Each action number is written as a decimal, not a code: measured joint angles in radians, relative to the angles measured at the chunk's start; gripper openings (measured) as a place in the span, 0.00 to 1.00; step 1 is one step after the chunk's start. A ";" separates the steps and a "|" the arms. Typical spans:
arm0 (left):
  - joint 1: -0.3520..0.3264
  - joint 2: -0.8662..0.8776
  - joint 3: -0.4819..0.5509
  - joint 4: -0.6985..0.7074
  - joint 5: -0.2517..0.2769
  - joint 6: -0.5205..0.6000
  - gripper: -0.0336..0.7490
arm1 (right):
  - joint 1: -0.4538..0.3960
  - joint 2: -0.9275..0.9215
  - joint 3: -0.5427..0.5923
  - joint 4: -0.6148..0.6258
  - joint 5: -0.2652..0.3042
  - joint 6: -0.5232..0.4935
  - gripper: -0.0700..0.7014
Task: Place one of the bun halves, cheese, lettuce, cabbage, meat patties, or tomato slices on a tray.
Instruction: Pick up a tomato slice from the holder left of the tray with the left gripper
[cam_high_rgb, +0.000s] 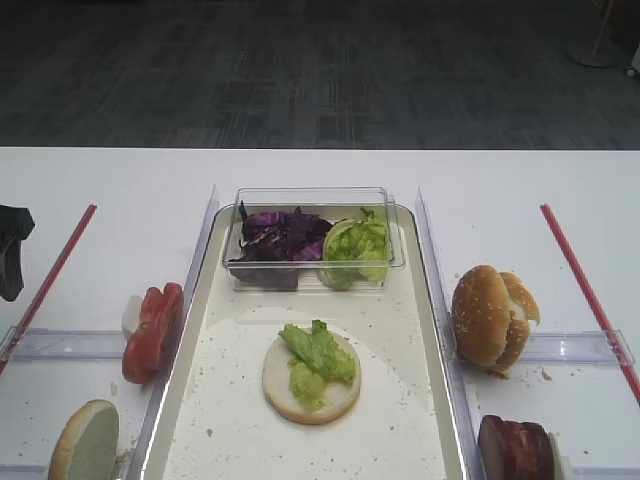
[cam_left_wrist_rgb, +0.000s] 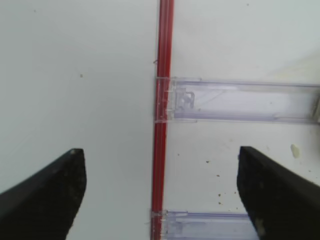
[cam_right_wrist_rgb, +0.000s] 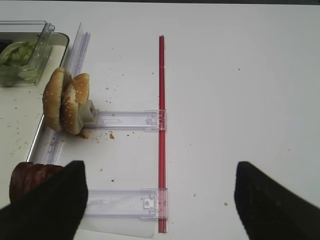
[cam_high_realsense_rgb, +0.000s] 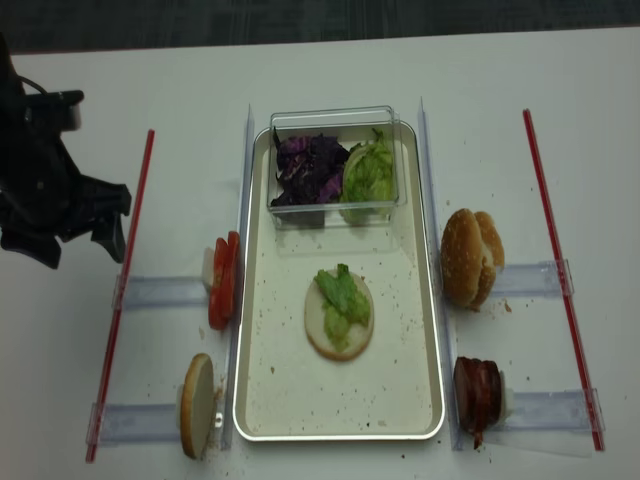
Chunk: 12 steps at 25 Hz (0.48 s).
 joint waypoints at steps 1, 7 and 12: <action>-0.005 0.002 0.000 0.000 0.004 0.000 0.77 | 0.000 0.000 0.000 0.000 0.000 0.000 0.89; -0.099 0.002 0.000 0.002 0.022 -0.040 0.77 | 0.000 0.000 0.000 0.000 0.000 0.000 0.89; -0.226 0.002 0.000 0.002 0.023 -0.125 0.77 | 0.000 0.000 0.000 0.000 0.000 0.000 0.89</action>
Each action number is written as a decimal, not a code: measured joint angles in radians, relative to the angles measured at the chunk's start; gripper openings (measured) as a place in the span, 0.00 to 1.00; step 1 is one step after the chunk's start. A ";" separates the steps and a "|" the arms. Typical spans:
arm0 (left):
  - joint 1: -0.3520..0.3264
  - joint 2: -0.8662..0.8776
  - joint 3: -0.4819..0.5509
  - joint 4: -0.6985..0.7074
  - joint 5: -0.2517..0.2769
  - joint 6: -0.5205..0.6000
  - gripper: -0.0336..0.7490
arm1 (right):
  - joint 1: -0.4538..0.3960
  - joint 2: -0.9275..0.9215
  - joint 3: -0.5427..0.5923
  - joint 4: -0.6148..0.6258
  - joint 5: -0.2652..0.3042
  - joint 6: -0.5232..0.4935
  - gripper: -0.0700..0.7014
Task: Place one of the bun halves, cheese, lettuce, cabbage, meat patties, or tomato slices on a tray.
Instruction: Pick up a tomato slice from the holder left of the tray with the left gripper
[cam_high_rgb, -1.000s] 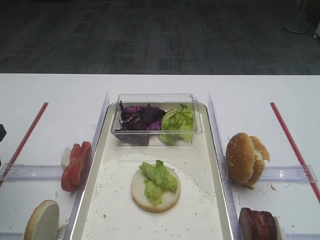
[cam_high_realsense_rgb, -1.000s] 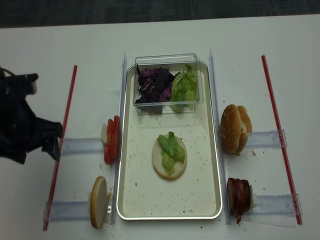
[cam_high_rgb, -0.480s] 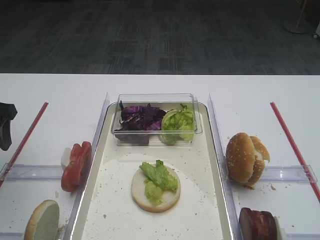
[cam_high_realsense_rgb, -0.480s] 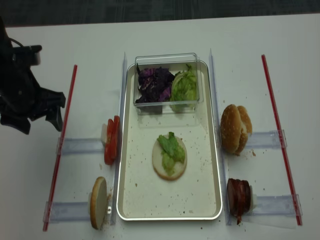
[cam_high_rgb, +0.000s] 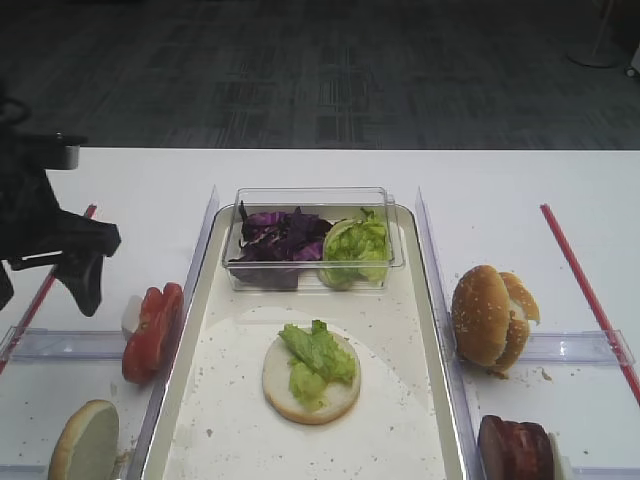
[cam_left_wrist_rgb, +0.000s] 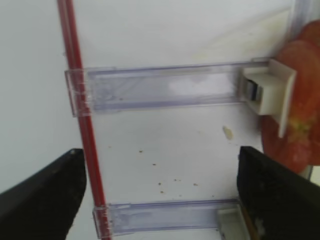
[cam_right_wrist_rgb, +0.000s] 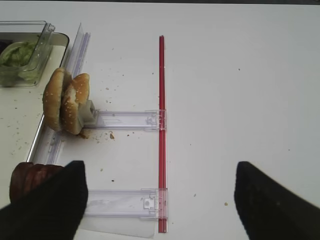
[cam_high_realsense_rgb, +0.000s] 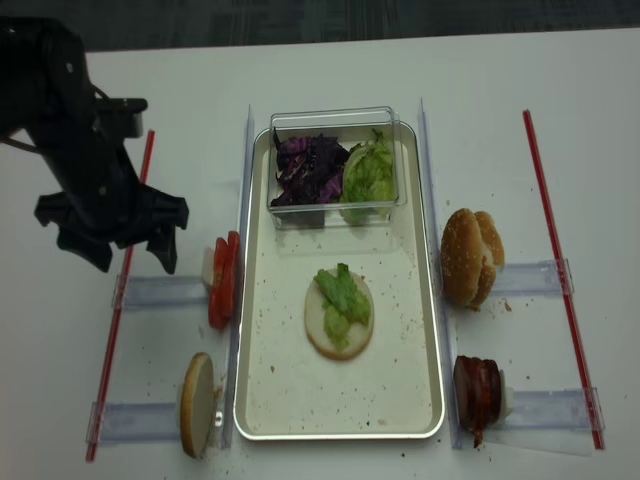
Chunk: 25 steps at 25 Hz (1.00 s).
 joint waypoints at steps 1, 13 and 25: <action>-0.023 0.000 0.000 0.000 0.000 -0.018 0.77 | 0.000 0.000 0.000 0.000 0.000 0.000 0.89; -0.284 0.000 -0.081 -0.020 -0.013 -0.240 0.77 | 0.000 0.000 0.000 0.000 0.000 0.000 0.89; -0.342 0.007 -0.087 -0.031 -0.052 -0.357 0.77 | 0.000 0.000 0.000 0.000 0.000 0.000 0.89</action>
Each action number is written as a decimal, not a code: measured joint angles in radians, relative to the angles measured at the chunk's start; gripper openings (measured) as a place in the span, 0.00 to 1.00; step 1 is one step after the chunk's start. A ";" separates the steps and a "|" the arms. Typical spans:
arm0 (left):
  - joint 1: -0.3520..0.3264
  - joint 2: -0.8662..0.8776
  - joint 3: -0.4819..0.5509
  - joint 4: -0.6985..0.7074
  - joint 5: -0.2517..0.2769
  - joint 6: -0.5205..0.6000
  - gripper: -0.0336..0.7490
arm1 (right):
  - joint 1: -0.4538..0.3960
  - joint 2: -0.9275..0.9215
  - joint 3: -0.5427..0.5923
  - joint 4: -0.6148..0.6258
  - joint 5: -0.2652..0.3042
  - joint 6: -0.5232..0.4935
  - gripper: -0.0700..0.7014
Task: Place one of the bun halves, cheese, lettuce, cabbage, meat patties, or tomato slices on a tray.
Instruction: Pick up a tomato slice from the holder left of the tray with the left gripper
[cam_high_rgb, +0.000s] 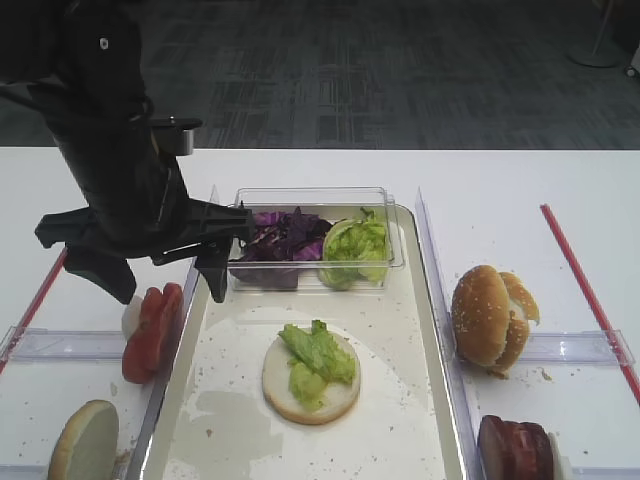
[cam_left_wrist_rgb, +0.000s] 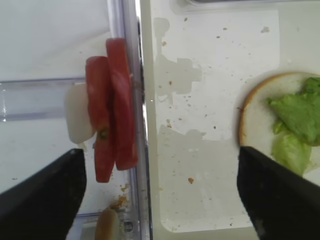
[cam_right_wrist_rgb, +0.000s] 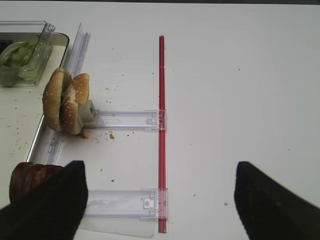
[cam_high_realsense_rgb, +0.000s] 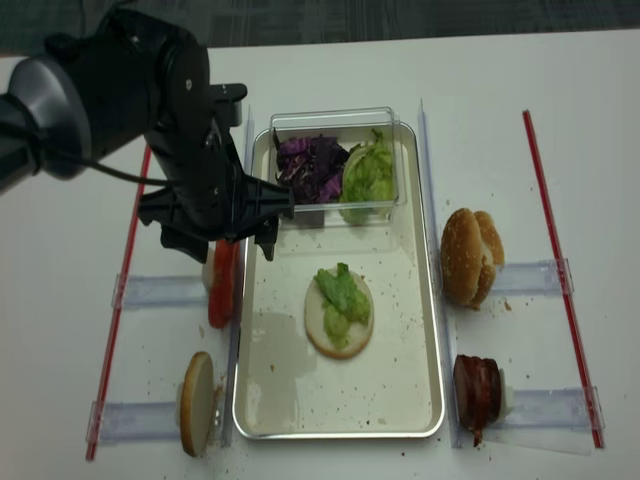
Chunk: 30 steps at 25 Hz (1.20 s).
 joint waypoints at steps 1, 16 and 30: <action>0.000 0.007 -0.001 -0.007 -0.003 0.000 0.77 | 0.000 0.000 0.000 0.000 0.000 0.000 0.89; 0.000 0.110 -0.001 -0.024 -0.079 0.003 0.77 | 0.000 0.000 0.000 0.000 0.000 0.000 0.89; 0.000 0.141 -0.004 -0.022 -0.094 0.017 0.72 | 0.000 0.000 0.000 0.000 0.000 0.002 0.89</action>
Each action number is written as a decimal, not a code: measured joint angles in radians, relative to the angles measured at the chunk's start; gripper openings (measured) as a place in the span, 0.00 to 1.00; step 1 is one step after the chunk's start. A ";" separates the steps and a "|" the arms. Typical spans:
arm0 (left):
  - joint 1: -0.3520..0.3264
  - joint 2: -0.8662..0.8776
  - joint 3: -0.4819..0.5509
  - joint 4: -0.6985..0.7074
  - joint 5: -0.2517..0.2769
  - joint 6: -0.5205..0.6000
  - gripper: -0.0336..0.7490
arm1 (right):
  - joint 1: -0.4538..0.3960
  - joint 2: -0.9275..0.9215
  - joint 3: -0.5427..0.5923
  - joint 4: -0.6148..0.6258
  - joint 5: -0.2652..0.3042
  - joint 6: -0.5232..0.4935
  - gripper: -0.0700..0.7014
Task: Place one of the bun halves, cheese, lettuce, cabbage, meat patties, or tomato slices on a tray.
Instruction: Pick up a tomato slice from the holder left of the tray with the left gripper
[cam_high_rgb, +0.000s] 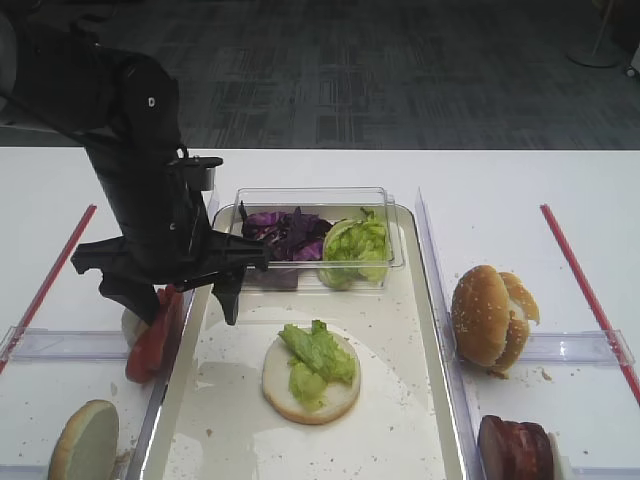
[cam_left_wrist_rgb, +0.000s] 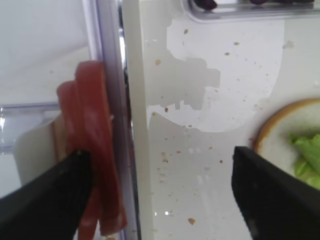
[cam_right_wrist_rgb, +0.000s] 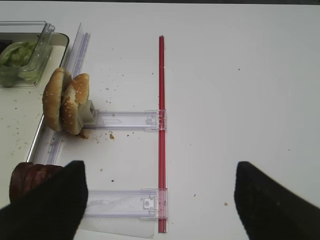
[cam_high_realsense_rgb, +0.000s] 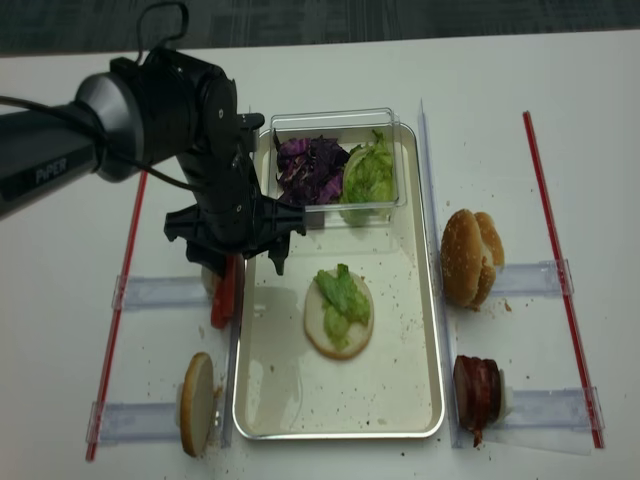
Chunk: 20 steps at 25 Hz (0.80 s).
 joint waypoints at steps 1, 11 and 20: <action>0.000 0.002 0.000 0.000 -0.002 0.000 0.70 | 0.000 0.000 0.000 0.000 0.000 0.000 0.89; 0.000 0.004 0.000 0.049 0.011 0.000 0.48 | 0.000 0.000 0.000 0.000 0.000 0.000 0.89; 0.000 0.012 0.000 0.074 0.013 -0.008 0.17 | 0.000 0.000 0.000 0.000 0.000 0.004 0.89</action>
